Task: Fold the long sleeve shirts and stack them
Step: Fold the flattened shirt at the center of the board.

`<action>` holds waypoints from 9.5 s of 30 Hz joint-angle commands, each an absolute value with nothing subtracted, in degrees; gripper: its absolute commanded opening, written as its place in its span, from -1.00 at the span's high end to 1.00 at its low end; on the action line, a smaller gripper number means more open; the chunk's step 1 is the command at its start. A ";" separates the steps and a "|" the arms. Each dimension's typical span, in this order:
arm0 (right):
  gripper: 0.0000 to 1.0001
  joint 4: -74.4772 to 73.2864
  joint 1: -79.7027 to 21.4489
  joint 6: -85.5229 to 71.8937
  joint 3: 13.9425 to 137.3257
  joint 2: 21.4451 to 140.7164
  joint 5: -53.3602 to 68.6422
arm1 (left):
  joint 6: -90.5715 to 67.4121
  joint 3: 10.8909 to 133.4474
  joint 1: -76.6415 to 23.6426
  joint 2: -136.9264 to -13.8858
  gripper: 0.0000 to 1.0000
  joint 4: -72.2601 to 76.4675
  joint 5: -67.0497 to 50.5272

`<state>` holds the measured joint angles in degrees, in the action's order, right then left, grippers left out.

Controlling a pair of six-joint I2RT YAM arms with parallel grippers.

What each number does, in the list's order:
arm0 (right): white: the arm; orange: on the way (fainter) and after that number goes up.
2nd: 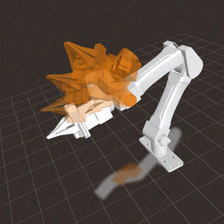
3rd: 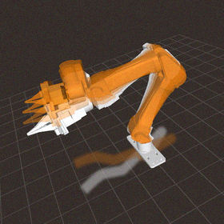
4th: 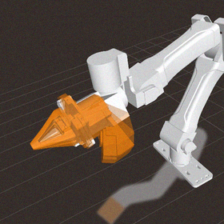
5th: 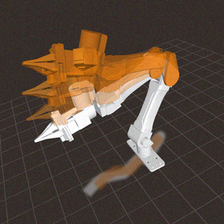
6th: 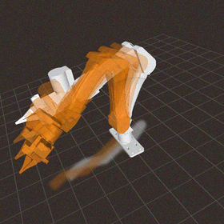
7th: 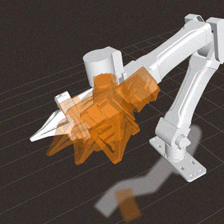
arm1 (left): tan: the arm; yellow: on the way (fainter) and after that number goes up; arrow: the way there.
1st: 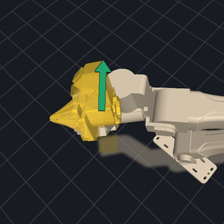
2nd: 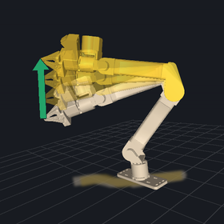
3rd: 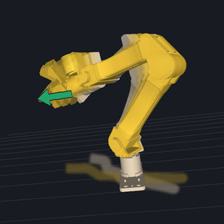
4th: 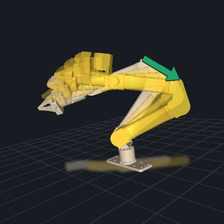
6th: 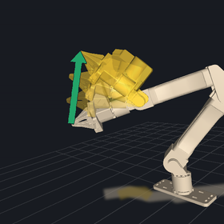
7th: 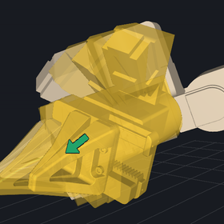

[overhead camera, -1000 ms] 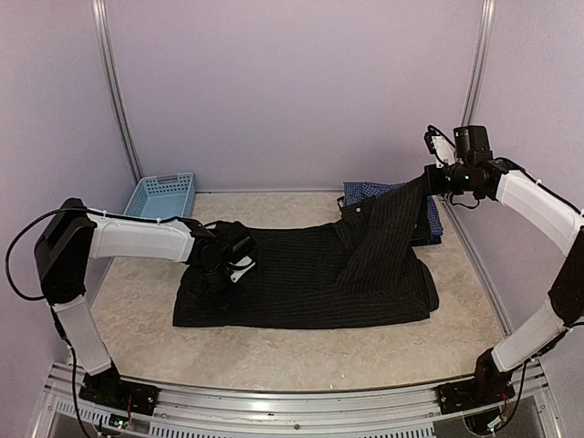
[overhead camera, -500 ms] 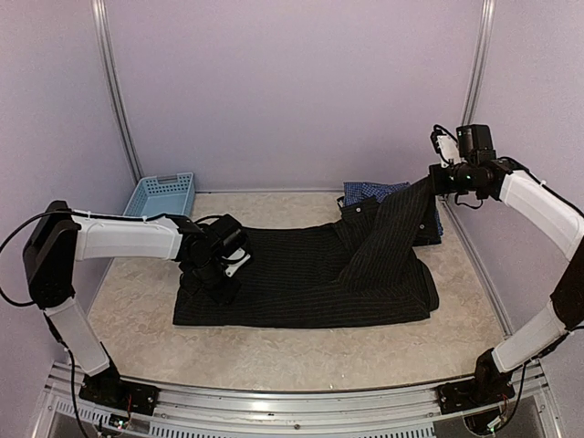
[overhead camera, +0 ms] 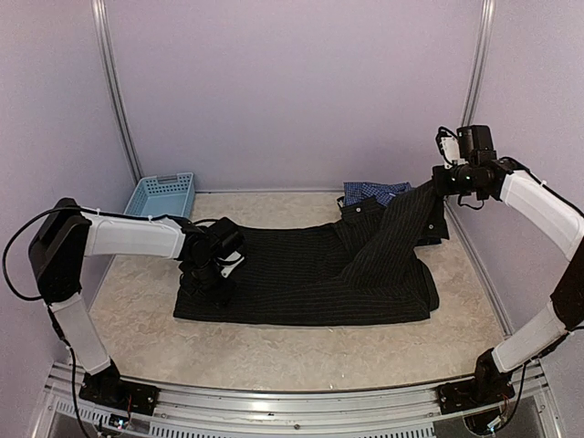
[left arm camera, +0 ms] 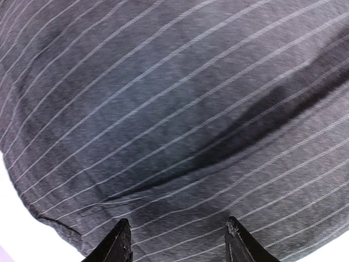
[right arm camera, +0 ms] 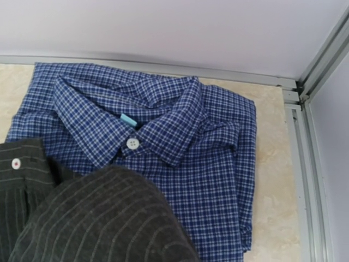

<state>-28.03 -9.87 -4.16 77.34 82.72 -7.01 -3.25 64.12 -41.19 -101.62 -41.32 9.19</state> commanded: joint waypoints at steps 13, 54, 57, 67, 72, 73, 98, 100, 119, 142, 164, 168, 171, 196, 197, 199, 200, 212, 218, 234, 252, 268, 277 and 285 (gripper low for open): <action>1.00 -30.47 -7.82 -7.83 78.87 83.83 -11.52 | -5.01 63.57 -39.37 -99.23 -0.11 -39.12 14.73; 1.00 -15.75 -36.76 4.57 59.43 78.85 7.27 | -12.09 67.06 -36.19 -88.26 -0.70 -32.79 16.63; 0.99 -16.78 -42.08 3.46 57.15 79.04 6.00 | -13.49 67.19 -35.90 -86.44 -0.75 -31.76 15.24; 0.61 -17.29 -48.87 -3.46 49.95 82.52 4.30 | -16.46 65.93 -35.86 -85.90 -0.84 -26.65 9.19; 0.04 -18.21 -50.20 -7.16 49.69 81.85 1.20 | -17.37 64.77 -35.95 -86.10 -0.87 -24.66 8.08; -0.03 -18.59 -50.14 -8.29 49.71 80.69 -1.05 | -17.52 64.63 -35.95 -86.02 -0.87 -24.27 7.87; -0.12 -21.59 -23.26 -12.94 61.70 95.86 11.40 | -20.39 61.25 -36.12 -85.58 -0.98 -16.46 1.25; -0.04 -20.84 -22.62 -12.80 61.40 96.54 13.23 | -20.24 61.26 -36.12 -85.69 -0.98 -16.44 1.15; 1.00 -17.77 -32.65 -18.61 63.61 94.39 18.68 | -28.74 54.97 -35.77 -81.45 -0.98 -7.94 -1.08; 0.06 -13.62 -47.91 -23.73 76.22 107.72 19.16 | -44.46 44.56 -35.44 -92.11 -0.97 12.79 -16.53; 0.18 -11.68 -45.83 -21.14 70.11 110.05 16.15 | -45.51 52.68 -39.11 -106.41 -0.35 15.93 -20.51; 0.32 -12.35 -45.79 -20.87 70.20 111.38 15.19 | -43.95 53.80 -39.11 -106.78 -0.36 14.27 -19.86; 0.46 -12.40 -45.63 -20.83 69.93 112.13 15.27 | -41.95 54.58 -39.10 -106.70 -0.40 12.83 -19.03; 0.88 -11.26 -43.85 -22.24 65.59 112.02 14.93 | -33.71 56.46 -39.20 -112.00 -0.01 16.09 -32.44; 0.88 -11.24 -43.84 -22.31 65.65 112.02 14.94 | -33.67 56.36 -39.46 -111.81 -0.01 16.28 -32.55; 0.88 -11.12 -43.82 -22.30 65.65 111.98 15.09 | -33.44 56.05 -40.00 -111.35 -0.01 16.61 -32.51; 0.88 -11.10 -43.83 -22.28 65.72 111.97 15.11 | -33.36 55.85 -40.25 -111.09 -0.01 16.75 -32.34; 0.89 -11.19 -43.82 -22.26 65.80 111.53 15.12 | -32.88 55.05 -41.44 -110.33 0.30 15.78 -29.71; 0.83 -11.07 -43.82 -22.03 65.87 111.43 15.68 | -31.90 54.95 -41.28 -109.30 0.79 15.81 -30.16; -0.10 -23.42 -41.90 -18.07 65.38 91.35 7.47 | -27.23 58.06 -34.93 -90.74 1.00 -12.98 -33.46; -0.17 -25.39 -35.55 -15.17 58.12 83.50 0.84 | -44.36 54.48 -30.32 -76.43 1.00 -11.14 -48.26; -0.17 -22.82 -35.23 -13.75 54.09 88.82 -2.99 | -71.93 42.72 -25.81 -69.29 1.00 14.37 -56.60; -0.17 -24.20 -35.24 -13.57 52.35 86.24 -2.42 | -71.13 39.46 -21.95 -68.29 1.00 10.87 -57.44; -0.15 -22.63 -35.18 -14.44 48.67 84.14 1.33 | -59.65 39.10 -15.89 -71.88 1.00 1.28 -57.35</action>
